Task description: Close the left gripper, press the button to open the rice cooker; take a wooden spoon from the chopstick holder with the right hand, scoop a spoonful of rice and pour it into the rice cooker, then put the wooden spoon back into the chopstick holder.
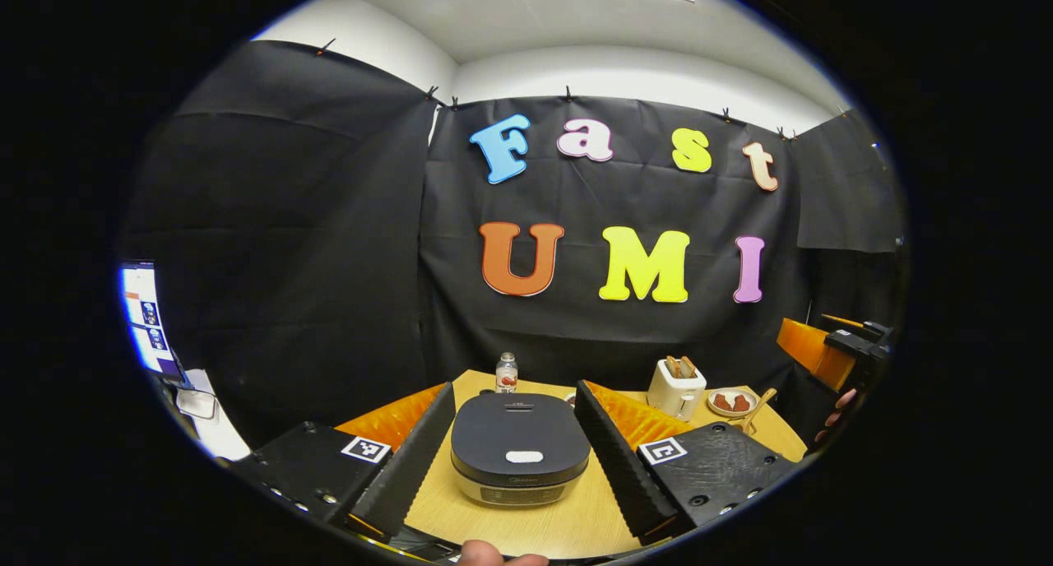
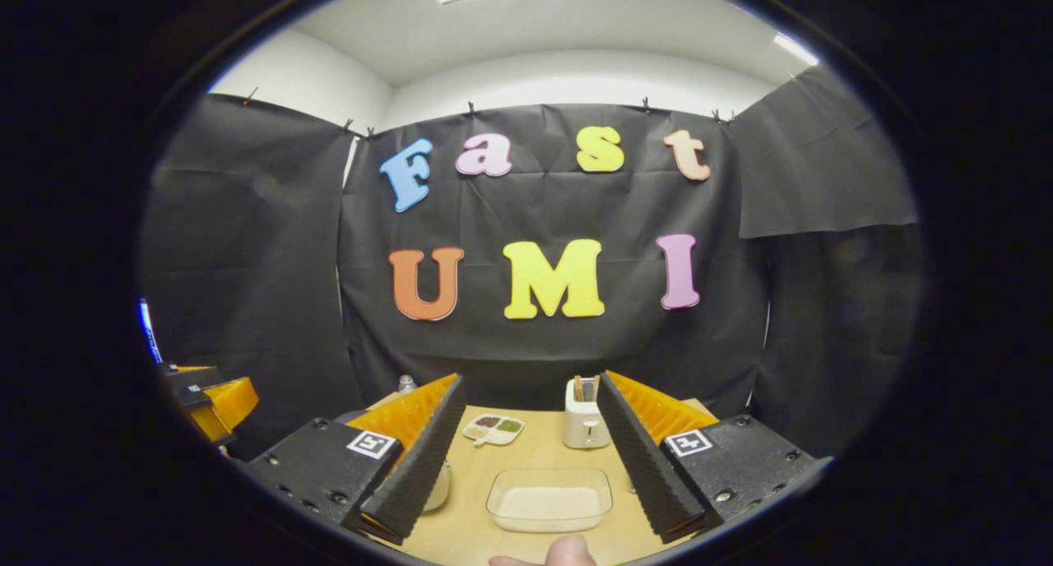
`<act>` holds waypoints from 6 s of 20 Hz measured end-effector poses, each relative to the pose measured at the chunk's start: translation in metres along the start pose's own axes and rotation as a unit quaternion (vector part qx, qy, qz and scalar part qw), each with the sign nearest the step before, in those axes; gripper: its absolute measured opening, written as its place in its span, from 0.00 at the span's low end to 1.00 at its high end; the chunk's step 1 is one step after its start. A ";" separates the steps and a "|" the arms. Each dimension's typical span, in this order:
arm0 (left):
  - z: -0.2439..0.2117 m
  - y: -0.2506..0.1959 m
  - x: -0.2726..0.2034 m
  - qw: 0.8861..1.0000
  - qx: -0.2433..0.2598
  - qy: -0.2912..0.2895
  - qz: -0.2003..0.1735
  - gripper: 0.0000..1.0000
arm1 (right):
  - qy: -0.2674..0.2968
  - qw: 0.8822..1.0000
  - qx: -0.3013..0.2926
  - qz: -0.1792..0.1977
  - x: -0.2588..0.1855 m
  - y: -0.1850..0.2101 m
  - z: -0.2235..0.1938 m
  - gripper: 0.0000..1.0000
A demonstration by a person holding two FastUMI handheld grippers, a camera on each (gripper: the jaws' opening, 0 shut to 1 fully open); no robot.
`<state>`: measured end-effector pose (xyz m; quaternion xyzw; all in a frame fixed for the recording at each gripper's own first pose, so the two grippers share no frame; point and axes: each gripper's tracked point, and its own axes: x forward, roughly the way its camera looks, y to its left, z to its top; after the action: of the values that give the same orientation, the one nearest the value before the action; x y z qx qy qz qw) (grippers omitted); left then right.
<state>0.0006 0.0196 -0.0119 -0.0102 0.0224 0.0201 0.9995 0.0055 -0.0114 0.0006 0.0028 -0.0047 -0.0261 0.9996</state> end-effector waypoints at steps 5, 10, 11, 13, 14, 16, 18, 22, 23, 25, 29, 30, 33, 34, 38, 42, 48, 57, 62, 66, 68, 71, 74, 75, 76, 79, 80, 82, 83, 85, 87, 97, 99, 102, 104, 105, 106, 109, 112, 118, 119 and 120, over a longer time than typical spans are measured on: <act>-0.006 -0.008 -0.004 1.000 -0.005 0.010 -0.008 0.95 | 0.002 1.000 -0.005 -0.005 -0.002 -0.006 -0.001 1.00; -0.013 -0.006 -0.011 1.000 0.003 0.012 -0.009 0.94 | 0.004 1.000 -0.016 -0.014 -0.007 -0.009 0.001 1.00; -0.014 -0.005 -0.013 1.000 0.003 0.013 -0.010 0.94 | 0.004 1.000 -0.017 -0.016 -0.009 -0.010 0.003 1.00; -0.015 -0.004 -0.016 1.000 -0.005 0.017 -0.012 0.94 | 0.007 1.000 -0.020 -0.021 -0.011 -0.012 0.004 1.00; -0.018 -0.005 -0.015 1.000 -0.010 0.018 -0.013 0.94 | 0.008 0.999 -0.022 -0.022 -0.013 -0.012 0.004 1.00; -0.026 -0.002 -0.013 0.999 -0.015 0.027 -0.012 0.94 | 0.011 0.999 -0.022 -0.022 -0.015 -0.014 0.004 1.00; -0.036 -0.004 -0.012 0.999 -0.022 0.042 -0.016 0.95 | 0.009 0.999 -0.025 -0.028 -0.017 -0.023 0.006 1.00; -0.065 -0.016 -0.006 0.995 -0.030 0.095 -0.026 0.95 | 0.000 0.998 -0.034 -0.044 -0.014 -0.049 0.012 1.00; -0.072 -0.020 -0.003 0.993 -0.030 0.108 -0.032 0.95 | -0.003 0.998 -0.033 -0.048 -0.012 -0.057 0.013 1.00; -0.082 -0.024 0.006 0.990 -0.026 0.137 -0.035 0.95 | -0.002 0.998 -0.031 -0.056 -0.007 -0.074 0.008 1.00; -0.093 -0.031 0.031 0.980 -0.029 0.189 -0.045 1.00 | 0.003 0.997 -0.031 -0.064 0.005 -0.110 0.006 1.00; -0.096 -0.032 0.037 0.978 -0.029 0.201 -0.045 0.84 | 0.003 0.997 -0.028 -0.067 0.009 -0.120 0.004 1.00; -0.106 -0.029 0.056 0.970 -0.033 0.236 -0.046 0.66 | 0.011 0.997 -0.023 -0.079 0.019 -0.149 -0.004 1.00; -0.110 -0.030 0.063 0.966 -0.038 0.250 -0.047 0.55 | 0.015 0.996 -0.023 -0.084 0.022 -0.159 -0.007 1.00; -0.122 -0.018 0.087 0.958 -0.034 0.282 -0.031 0.29 | 0.021 0.994 -0.017 -0.103 0.030 -0.189 -0.014 1.00; -0.139 -0.015 0.093 0.943 -0.014 0.330 -0.041 0.13 | 0.040 0.993 -0.008 -0.113 0.040 -0.211 -0.026 1.00; -0.168 -0.018 0.110 0.925 -0.029 0.377 -0.047 0.00 | 0.051 0.989 -0.004 -0.137 0.046 -0.241 -0.034 1.00; -0.197 -0.015 0.111 0.898 -0.034 0.438 -0.037 0.00 | 0.064 0.986 0.004 -0.155 0.058 -0.269 -0.044 1.00; -0.196 -0.016 0.115 0.900 -0.036 0.433 -0.035 0.00 | 0.071 0.988 0.008 -0.137 0.071 -0.269 -0.051 1.00; -0.176 -0.014 0.119 0.921 -0.026 0.388 -0.013 0.00 | 0.064 0.990 0.007 -0.129 0.079 -0.275 -0.045 1.00; -0.146 -0.015 0.124 0.939 -0.021 0.343 -0.003 0.00 | 0.068 0.989 0.009 -0.127 0.080 -0.279 -0.049 1.00; -0.094 -0.015 0.142 0.964 0.002 0.266 0.008 0.01 | 0.077 0.989 0.011 -0.126 0.079 -0.284 -0.052 1.00; -0.047 -0.024 0.158 0.976 0.019 0.215 -0.001 0.02 | 0.079 0.990 0.006 -0.117 0.079 -0.291 -0.051 1.00; -0.034 -0.029 0.162 0.980 0.020 0.197 -0.008 0.04 | 0.081 0.990 0.004 -0.116 0.080 -0.296 -0.052 1.00; -0.026 -0.027 0.169 0.983 0.023 0.184 -0.008 0.10 | 0.084 0.990 0.003 -0.114 0.081 -0.300 -0.054 1.00; -0.012 -0.032 0.178 0.988 -0.004 0.157 -0.004 0.13 | 0.112 0.989 0.000 -0.094 0.090 -0.302 -0.073 1.00; -0.013 -0.032 0.174 0.987 -0.009 0.159 -0.001 0.28 | 0.120 0.989 0.001 -0.088 0.094 -0.303 -0.078 1.00; -0.014 -0.033 0.171 0.988 -0.008 0.155 0.010 0.32 | 0.129 0.989 0.011 -0.077 0.103 -0.302 -0.088 1.00; -0.011 -0.037 0.166 0.989 -0.008 0.146 0.014 0.37 | 0.135 0.988 0.016 -0.073 0.107 -0.301 -0.095 1.00; 0.003 -0.044 0.157 0.992 -0.006 0.121 0.025 0.75 | 0.152 0.986 0.026 -0.067 0.117 -0.300 -0.114 1.00; 0.011 -0.052 0.150 0.994 -0.006 0.101 0.030 0.96 | 0.170 0.983 0.036 -0.053 0.125 -0.296 -0.130 1.00; 0.023 -0.075 0.110 0.996 -0.008 0.065 0.064 0.95 | 0.253 0.963 0.082 -0.033 0.172 -0.305 -0.217 1.00; 0.021 -0.083 0.100 0.995 -0.010 0.068 0.066 0.95 | 0.271 0.958 0.091 -0.022 0.185 -0.305 -0.236 0.99; 0.022 -0.091 0.086 0.995 -0.019 0.063 0.075 0.95 | 0.298 0.949 0.099 -0.003 0.202 -0.305 -0.260 1.00; 0.019 -0.094 0.076 0.994 -0.020 0.065 0.086 0.95 | 0.317 0.941 0.116 0.002 0.210 -0.305 -0.274 0.99; 0.018 -0.098 0.073 0.994 -0.020 0.067 0.086 0.95 | 0.325 0.938 0.123 0.004 0.214 -0.303 -0.281 0.98; 0.018 -0.100 0.070 0.994 -0.019 0.069 0.087 0.95 | 0.330 0.935 0.127 0.006 0.218 -0.302 -0.287 0.97; 0.016 -0.100 0.064 0.992 -0.020 0.075 0.097 0.95 | 0.339 0.930 0.140 0.005 0.231 -0.300 -0.300 0.77; 0.017 -0.100 0.058 0.992 -0.020 0.073 0.101 0.95 | 0.347 0.926 0.144 0.017 0.238 -0.295 -0.306 0.63; 0.011 -0.090 0.061 0.993 -0.009 0.071 0.091 0.95 | 0.351 0.923 0.158 0.003 0.236 -0.291 -0.297 0.22; 0.012 -0.089 0.062 0.994 -0.007 0.068 0.085 0.95 | 0.354 0.922 0.159 -0.001 0.231 -0.289 -0.294 0.15; 0.011 -0.087 0.063 0.995 -0.003 0.067 0.077 0.95 | 0.349 0.923 0.161 -0.003 0.232 -0.284 -0.288 0.13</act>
<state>0.0679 -0.0650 -0.0021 -0.0133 0.0904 0.0963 0.9911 0.2250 -0.3059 -0.2873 0.1724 0.3399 -0.0254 0.9242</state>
